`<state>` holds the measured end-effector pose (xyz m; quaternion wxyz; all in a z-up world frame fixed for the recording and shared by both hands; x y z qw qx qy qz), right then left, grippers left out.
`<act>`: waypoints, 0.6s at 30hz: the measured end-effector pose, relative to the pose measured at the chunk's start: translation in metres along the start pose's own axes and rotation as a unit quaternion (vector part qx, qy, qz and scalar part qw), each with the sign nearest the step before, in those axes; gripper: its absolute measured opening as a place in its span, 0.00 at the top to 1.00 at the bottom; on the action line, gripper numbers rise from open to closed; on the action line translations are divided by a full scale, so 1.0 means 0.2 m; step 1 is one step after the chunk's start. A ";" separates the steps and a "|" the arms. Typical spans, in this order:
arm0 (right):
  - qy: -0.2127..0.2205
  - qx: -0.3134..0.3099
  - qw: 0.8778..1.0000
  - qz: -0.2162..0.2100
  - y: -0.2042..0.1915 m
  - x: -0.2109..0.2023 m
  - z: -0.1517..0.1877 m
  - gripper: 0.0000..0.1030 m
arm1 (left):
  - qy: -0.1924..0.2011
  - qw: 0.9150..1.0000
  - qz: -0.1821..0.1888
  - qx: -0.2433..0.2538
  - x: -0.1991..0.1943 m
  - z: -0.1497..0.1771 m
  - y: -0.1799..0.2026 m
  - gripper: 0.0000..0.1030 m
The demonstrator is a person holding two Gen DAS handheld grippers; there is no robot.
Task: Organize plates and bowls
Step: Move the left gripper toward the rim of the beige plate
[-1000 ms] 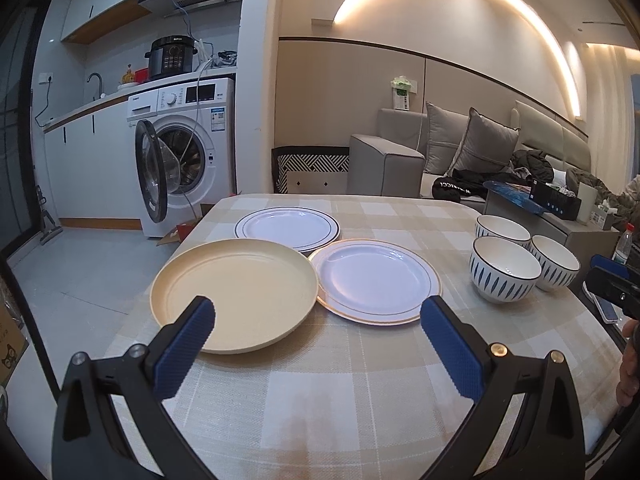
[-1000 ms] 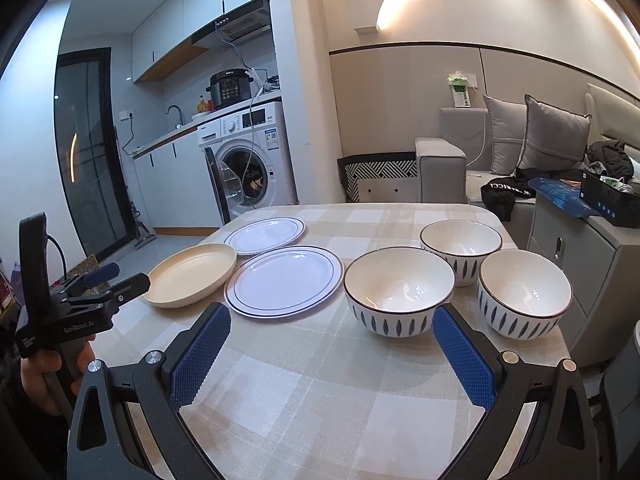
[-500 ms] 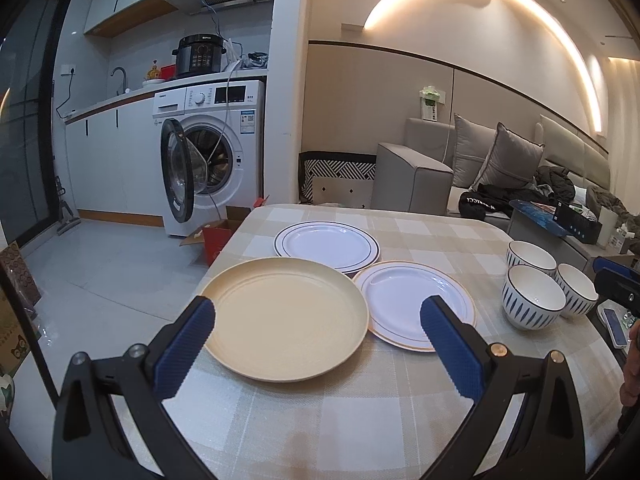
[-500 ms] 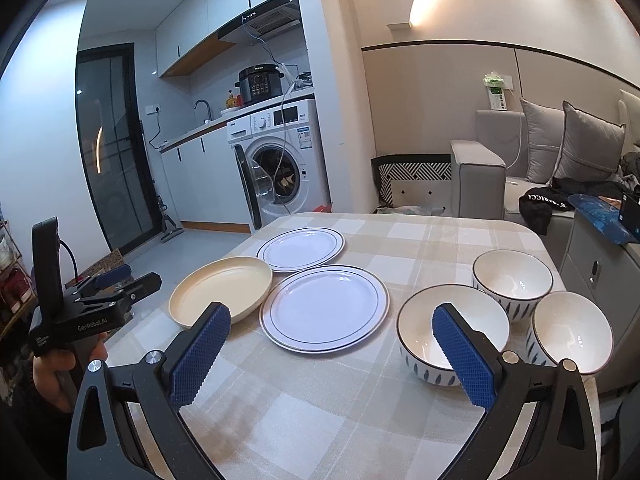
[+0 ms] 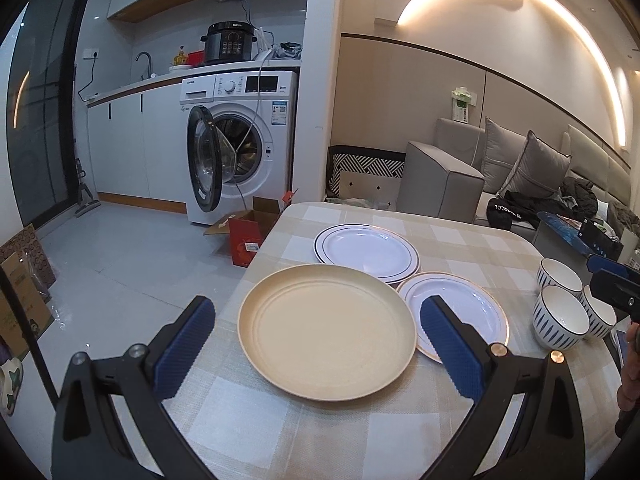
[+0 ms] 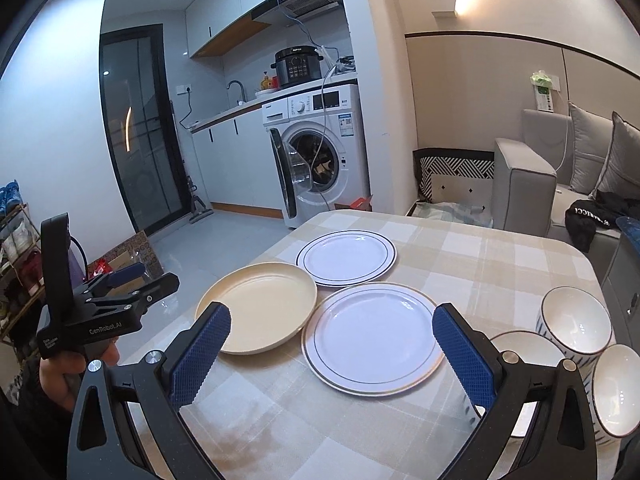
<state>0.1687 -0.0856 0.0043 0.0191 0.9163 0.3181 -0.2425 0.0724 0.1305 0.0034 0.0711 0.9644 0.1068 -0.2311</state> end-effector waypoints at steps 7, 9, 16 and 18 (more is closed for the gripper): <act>-0.025 0.001 0.999 -0.023 -0.05 0.18 -0.05 0.00 | -0.024 0.999 -0.016 -0.032 0.08 0.02 -0.12 0.00; -0.034 -0.001 0.999 -0.028 -0.08 0.26 -0.05 0.00 | -0.031 0.999 -0.019 -0.038 0.11 0.03 -0.15 0.00; -0.046 -0.001 0.998 -0.044 -0.14 0.37 -0.07 0.00 | -0.034 0.999 -0.024 -0.035 0.14 0.00 -0.17 0.00; -0.037 -0.009 0.998 -0.040 -0.14 0.37 -0.11 0.00 | -0.026 0.999 -0.023 -0.031 0.11 -0.04 -0.17 0.00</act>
Point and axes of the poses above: each gripper's, at about its wrist camera, not at the fingertips, and x roughly the way its jaws point, y to its right, z to its underside, the point moved 6 cm from there along x, roughly the way its jaws point, and after that the axes turned 1 degree about x, right-handed, at the moved point
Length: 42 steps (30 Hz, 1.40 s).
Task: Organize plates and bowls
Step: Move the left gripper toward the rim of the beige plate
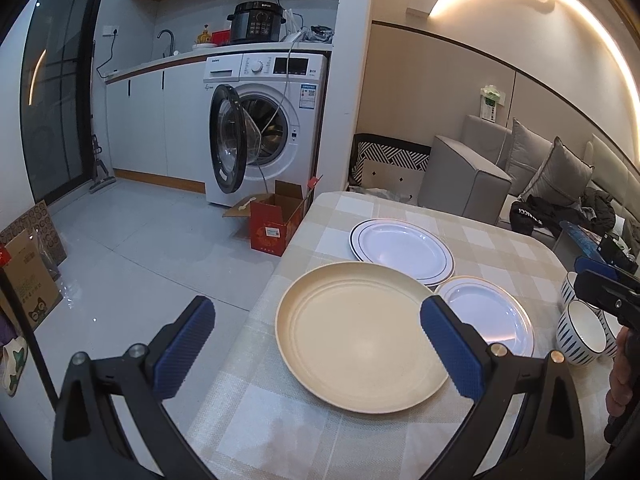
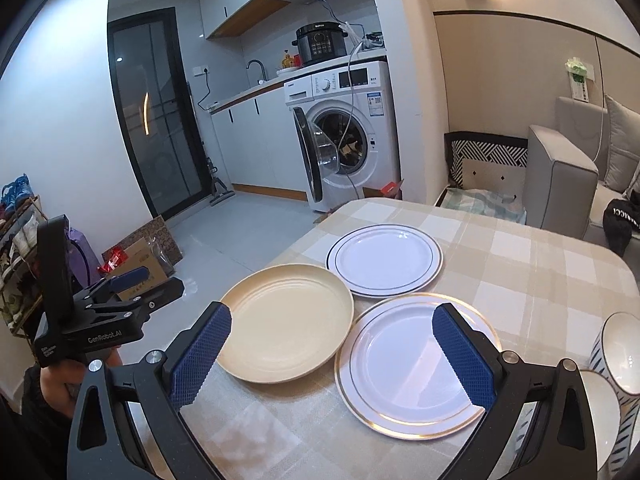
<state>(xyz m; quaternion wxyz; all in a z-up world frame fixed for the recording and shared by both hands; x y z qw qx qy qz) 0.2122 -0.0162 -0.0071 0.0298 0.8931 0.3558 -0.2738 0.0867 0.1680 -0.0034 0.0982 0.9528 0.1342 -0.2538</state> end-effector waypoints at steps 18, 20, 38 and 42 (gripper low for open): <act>0.001 0.016 1.000 -0.014 0.02 0.10 -0.16 0.00 | 0.005 1.000 -0.007 0.011 0.04 -0.15 -0.06 0.00; -0.012 0.020 1.000 -0.015 0.03 0.15 -0.12 0.00 | -0.008 1.000 -0.007 0.013 0.09 -0.12 -0.05 0.00; -0.102 0.050 0.993 -0.024 0.08 0.55 0.14 0.03 | -0.086 0.996 -0.010 -0.007 0.40 0.10 -0.11 0.00; -0.117 0.056 0.991 -0.031 0.08 0.62 0.18 0.10 | -0.097 0.995 -0.012 -0.011 0.44 0.13 -0.13 0.01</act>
Point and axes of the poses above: each gripper's, at about its wrist camera, not at the fingertips, and x roughly the way its jaws point, y to its right, z to its underside, the point moved 6 cm from there along x, roughly the way its jaws point, and after that the axes turned 1 degree about x, right-handed, at the moved point
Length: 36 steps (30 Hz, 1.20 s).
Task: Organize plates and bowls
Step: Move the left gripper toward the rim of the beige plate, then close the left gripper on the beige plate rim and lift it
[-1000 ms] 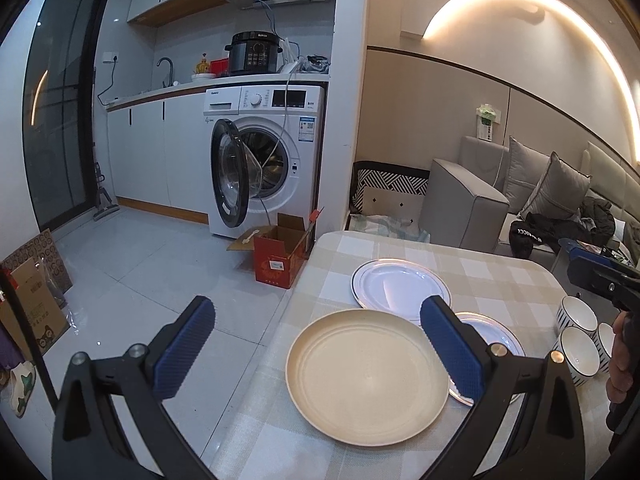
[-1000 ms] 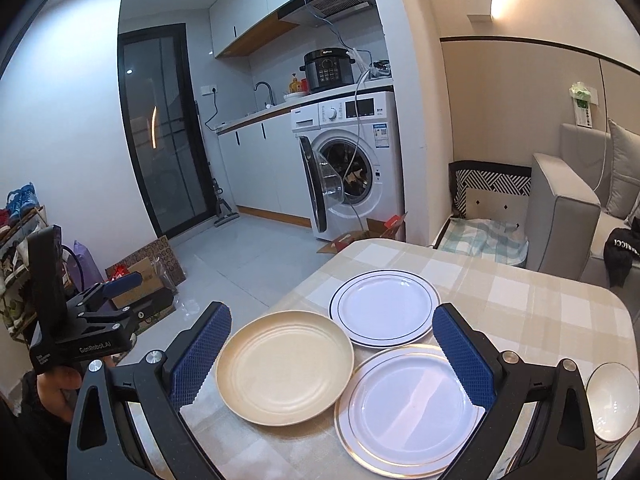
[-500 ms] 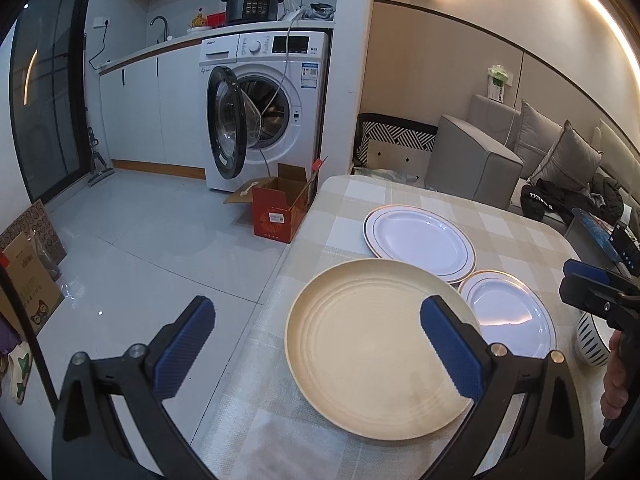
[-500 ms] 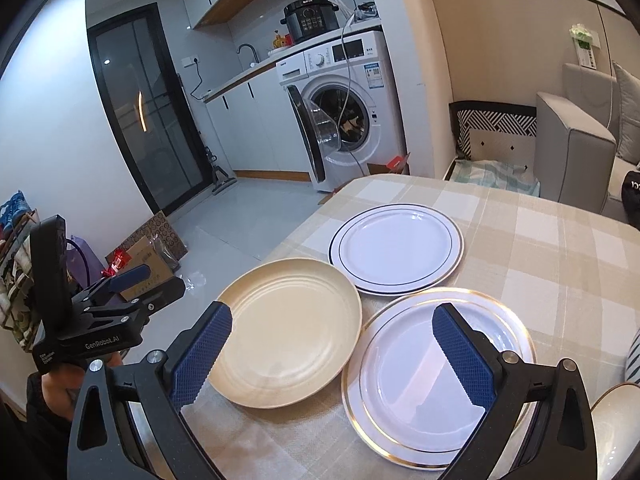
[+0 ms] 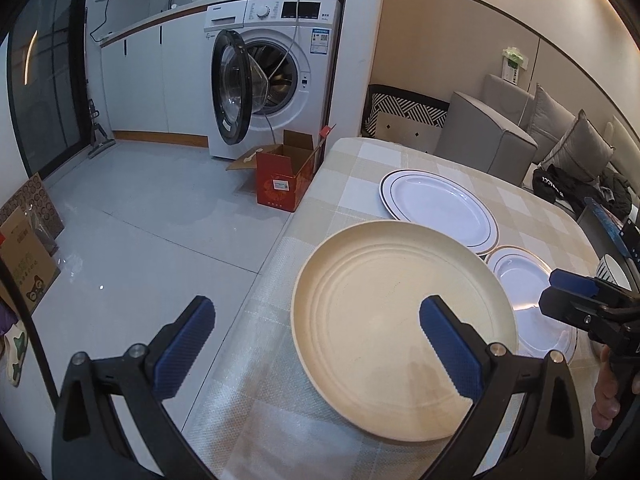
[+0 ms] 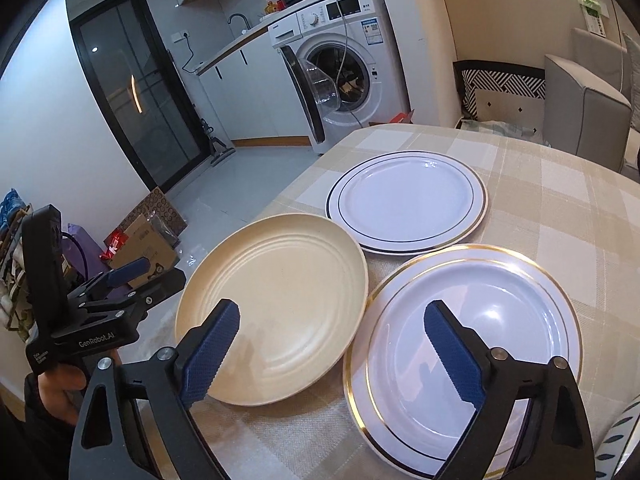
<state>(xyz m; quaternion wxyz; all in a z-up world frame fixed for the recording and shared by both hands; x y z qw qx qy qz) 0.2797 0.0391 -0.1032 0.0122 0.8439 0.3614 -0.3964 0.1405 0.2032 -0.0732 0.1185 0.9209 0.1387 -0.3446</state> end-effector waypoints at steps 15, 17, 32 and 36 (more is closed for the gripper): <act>-0.036 0.003 0.999 -0.016 -0.03 0.16 0.04 0.29 | -0.038 0.999 0.011 -0.005 0.13 0.06 -0.02 0.12; -0.039 0.002 0.999 -0.019 -0.04 0.18 0.05 0.31 | -0.046 0.999 0.011 -0.006 0.15 0.07 -0.03 0.15; -0.050 0.014 0.998 -0.030 -0.02 0.24 0.05 0.36 | -0.076 0.996 0.037 -0.020 0.20 0.11 -0.03 0.45; -0.051 0.013 0.998 -0.028 -0.02 0.26 0.05 0.38 | -0.075 0.996 0.041 -0.022 0.20 0.11 -0.03 0.53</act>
Point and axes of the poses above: each gripper's, at about its wrist camera, not at the fingertips, and x roughly the way its jaws point, y to its right, z to its underside, the point moved 6 cm from there along x, roughly the way its jaws point, and after that the axes turned 1 degree about x, right-handed, at the moved point
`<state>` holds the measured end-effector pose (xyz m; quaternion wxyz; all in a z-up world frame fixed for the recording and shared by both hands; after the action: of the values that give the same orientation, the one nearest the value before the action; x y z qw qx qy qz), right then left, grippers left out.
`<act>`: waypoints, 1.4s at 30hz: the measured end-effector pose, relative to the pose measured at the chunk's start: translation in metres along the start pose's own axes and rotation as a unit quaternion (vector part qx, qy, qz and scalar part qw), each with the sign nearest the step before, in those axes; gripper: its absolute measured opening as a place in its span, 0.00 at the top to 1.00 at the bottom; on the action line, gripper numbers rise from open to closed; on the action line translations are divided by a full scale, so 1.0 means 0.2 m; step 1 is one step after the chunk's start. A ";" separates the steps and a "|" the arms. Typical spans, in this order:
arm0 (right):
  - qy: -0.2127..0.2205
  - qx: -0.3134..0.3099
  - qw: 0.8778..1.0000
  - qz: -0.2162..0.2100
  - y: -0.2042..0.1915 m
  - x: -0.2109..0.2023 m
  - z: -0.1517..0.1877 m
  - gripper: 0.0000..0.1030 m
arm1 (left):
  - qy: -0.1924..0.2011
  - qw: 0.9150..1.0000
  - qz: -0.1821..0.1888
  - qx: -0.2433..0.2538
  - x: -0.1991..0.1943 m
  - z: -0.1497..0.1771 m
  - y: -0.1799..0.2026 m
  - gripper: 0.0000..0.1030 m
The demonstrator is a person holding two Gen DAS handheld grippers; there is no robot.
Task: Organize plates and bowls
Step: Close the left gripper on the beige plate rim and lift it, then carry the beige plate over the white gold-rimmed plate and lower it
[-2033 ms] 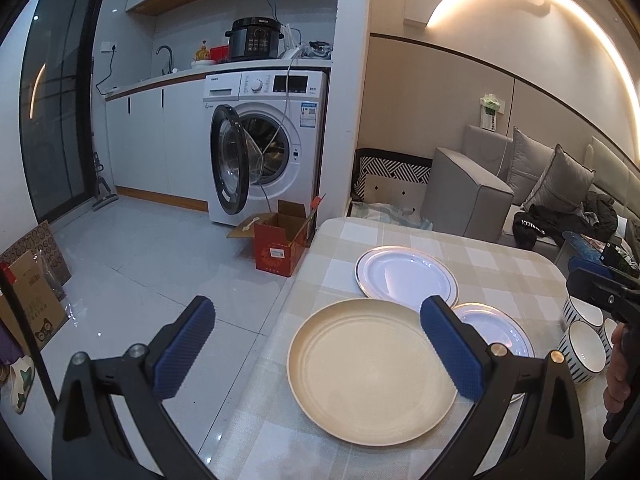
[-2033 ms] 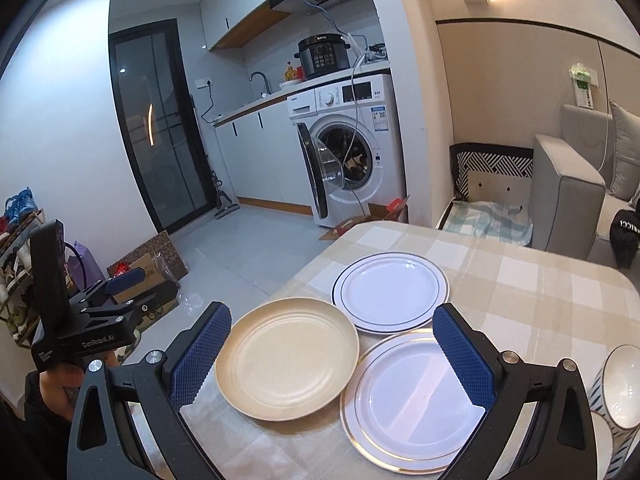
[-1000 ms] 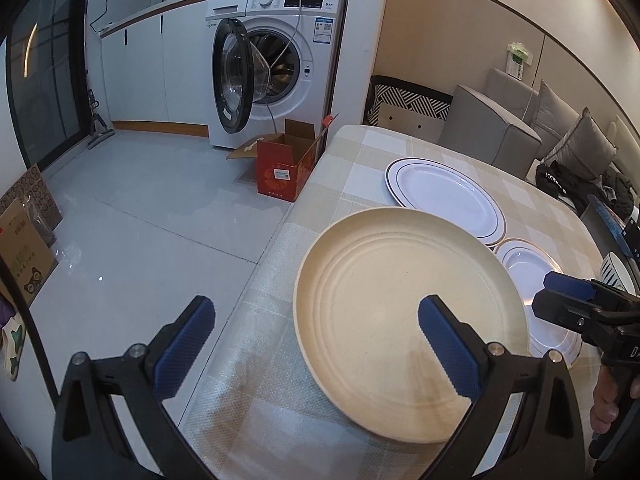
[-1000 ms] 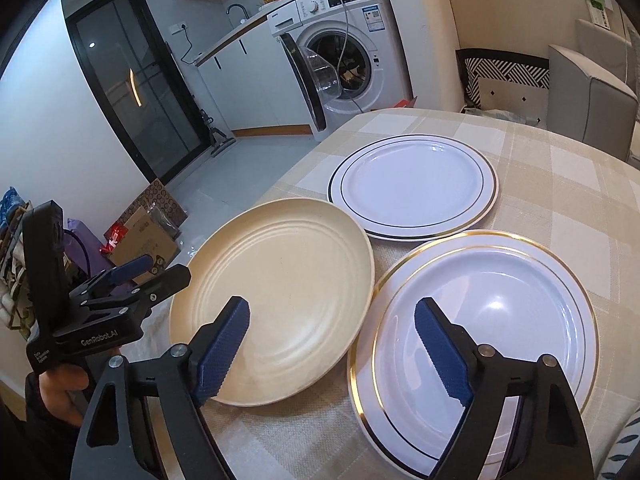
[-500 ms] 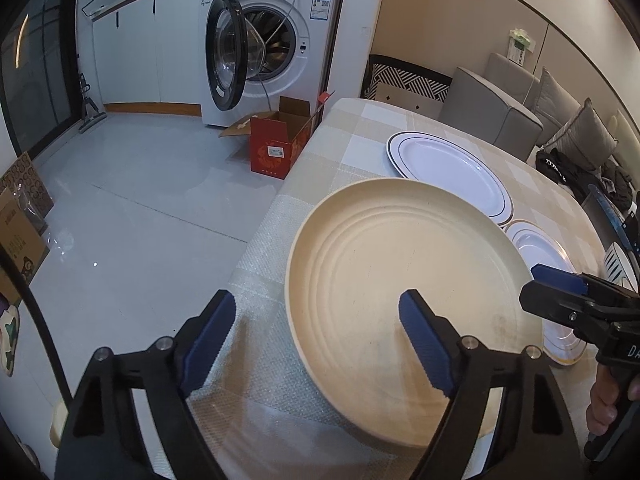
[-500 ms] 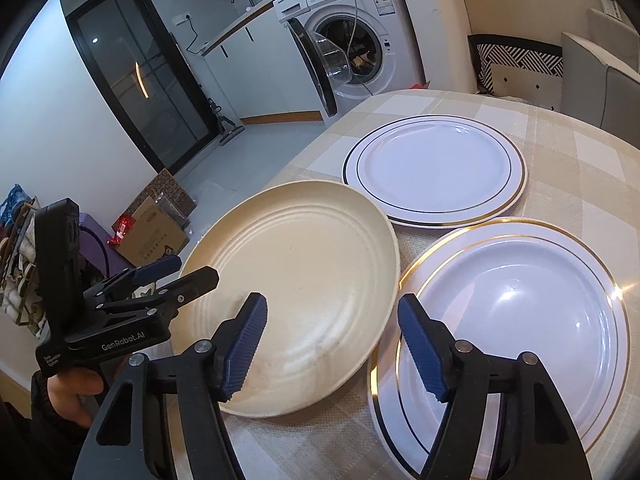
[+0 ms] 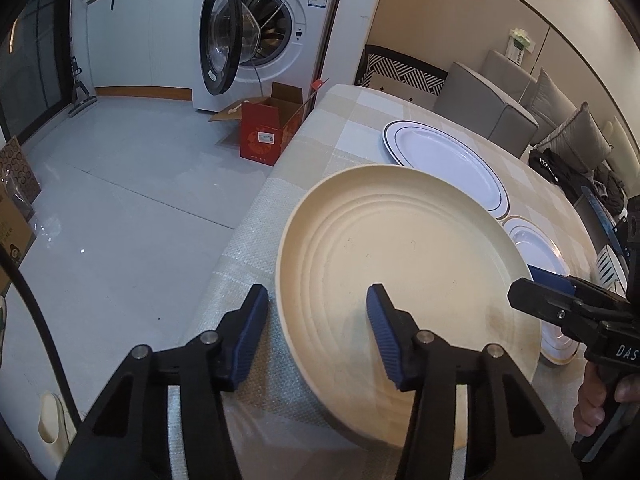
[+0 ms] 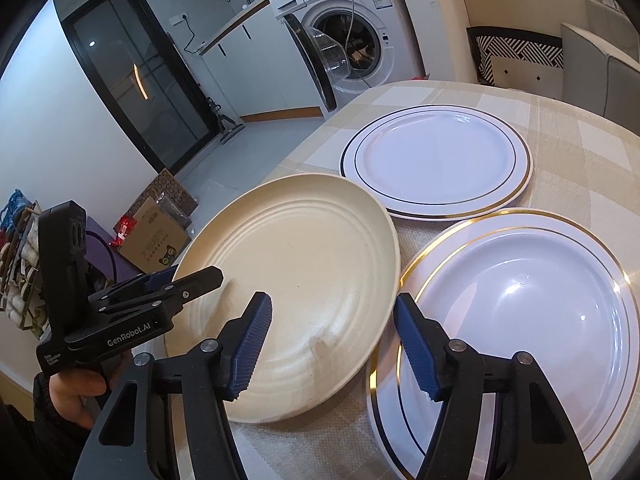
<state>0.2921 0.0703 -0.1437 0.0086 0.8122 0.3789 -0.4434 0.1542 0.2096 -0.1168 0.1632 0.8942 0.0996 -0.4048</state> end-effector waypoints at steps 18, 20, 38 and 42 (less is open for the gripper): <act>0.001 0.010 0.999 0.046 0.07 0.02 0.01 0.83 | 0.003 1.000 -0.014 -0.012 -0.02 0.00 -0.05 0.86; 0.003 0.012 0.999 0.051 0.08 0.02 0.01 0.87 | 0.004 1.000 -0.015 -0.012 -0.02 0.00 -0.06 0.86; 0.027 0.011 0.998 0.062 0.08 -0.10 0.00 0.88 | 0.032 0.999 -0.013 -0.001 -0.12 -0.03 0.01 0.88; 0.038 0.015 0.996 0.073 0.11 -0.18 0.01 0.88 | 0.035 0.999 -0.004 0.010 -0.13 -0.05 0.08 0.88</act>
<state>0.2932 0.0316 -0.1265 0.0140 0.8541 0.3121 -0.4158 0.1487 0.1978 -0.0879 0.1489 0.9091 0.1046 -0.3747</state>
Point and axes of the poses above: each gripper's, at about its wrist camera, not at the fingertips, and x roughly the way its jaws point, y to its right, z to its underside, the point moved 6 cm from there along x, roughly the way its jaws point, and after that the axes turned 1 degree about x, right-handed, at the moved point
